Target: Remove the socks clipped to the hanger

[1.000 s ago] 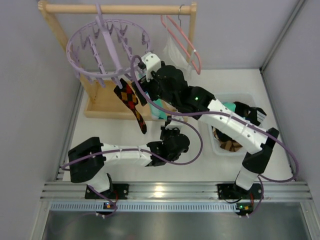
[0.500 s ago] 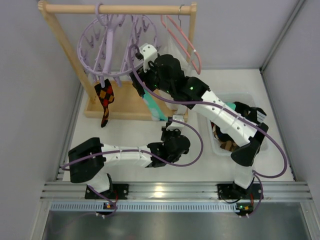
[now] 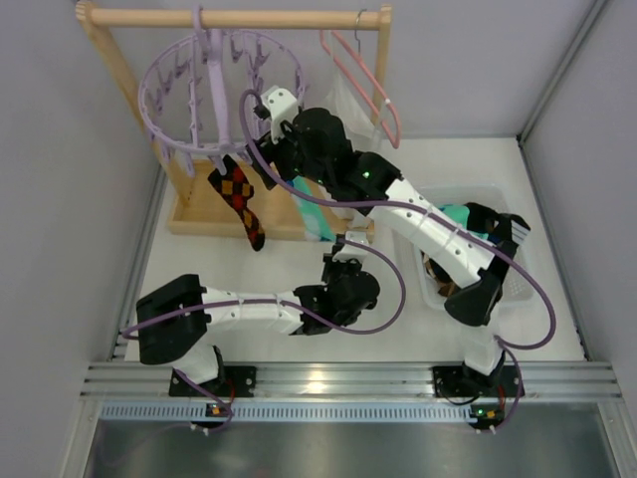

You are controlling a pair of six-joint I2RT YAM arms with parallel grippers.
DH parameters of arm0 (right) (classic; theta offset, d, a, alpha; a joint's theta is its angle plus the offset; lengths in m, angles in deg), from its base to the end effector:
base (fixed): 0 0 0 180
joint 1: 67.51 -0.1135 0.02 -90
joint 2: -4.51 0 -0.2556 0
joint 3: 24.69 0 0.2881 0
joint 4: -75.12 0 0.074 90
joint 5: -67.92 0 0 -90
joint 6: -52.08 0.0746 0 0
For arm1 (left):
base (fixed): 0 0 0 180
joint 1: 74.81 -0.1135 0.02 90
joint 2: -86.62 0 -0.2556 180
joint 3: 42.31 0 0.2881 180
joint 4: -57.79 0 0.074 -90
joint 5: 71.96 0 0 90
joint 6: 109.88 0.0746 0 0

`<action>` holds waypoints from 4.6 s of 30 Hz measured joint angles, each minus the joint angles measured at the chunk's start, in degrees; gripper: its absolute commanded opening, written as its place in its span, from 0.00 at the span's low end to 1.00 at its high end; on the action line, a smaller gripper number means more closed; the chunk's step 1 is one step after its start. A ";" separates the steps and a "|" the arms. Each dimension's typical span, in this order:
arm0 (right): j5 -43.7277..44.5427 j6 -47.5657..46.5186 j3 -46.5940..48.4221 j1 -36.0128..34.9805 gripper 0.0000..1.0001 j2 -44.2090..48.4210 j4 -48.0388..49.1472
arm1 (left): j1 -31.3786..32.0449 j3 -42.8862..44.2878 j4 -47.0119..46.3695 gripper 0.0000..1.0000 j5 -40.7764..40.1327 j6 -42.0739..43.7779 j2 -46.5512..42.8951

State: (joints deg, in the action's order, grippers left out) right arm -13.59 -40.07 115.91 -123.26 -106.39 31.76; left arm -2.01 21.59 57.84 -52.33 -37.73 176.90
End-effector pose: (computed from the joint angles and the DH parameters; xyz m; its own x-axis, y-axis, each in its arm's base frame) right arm 0.2933 0.4113 0.4601 -0.1052 -0.2204 -0.9697 -0.7413 0.6674 -0.0713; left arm 0.1760 -0.3308 0.1970 -0.1472 0.1273 -0.9809 0.0277 0.9918 0.1246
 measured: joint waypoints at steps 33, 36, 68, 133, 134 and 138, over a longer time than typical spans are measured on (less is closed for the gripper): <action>0.39 -3.34 2.05 1.81 0.12 -4.33 3.08 | 2.01 0.35 0.09 0.00 1.68 -0.76 2.99; 0.39 -3.28 2.05 1.81 0.18 -4.33 3.19 | 2.32 0.35 0.07 0.00 3.28 -1.77 3.02; 12.26 2.43 -50.21 1.95 0.99 66.75 0.17 | 7.23 3.21 1.66 0.00 52.72 4.22 -12.22; 24.61 6.29 -55.80 1.92 1.00 82.18 -2.43 | -7.63 49.79 12.04 0.98 58.36 -1.97 28.92; 24.61 6.36 -55.78 1.92 0.99 82.05 -2.36 | -7.58 48.54 11.98 0.98 57.40 -1.97 27.32; 24.39 6.49 -55.78 1.92 0.99 80.96 -2.12 | -7.04 38.10 11.43 0.98 49.79 -2.25 17.81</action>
State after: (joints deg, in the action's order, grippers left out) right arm 10.80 -33.58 60.13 -121.34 -25.43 29.64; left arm -9.05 59.69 69.27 -2.54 -39.98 194.71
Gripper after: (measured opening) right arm 0.993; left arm 0.984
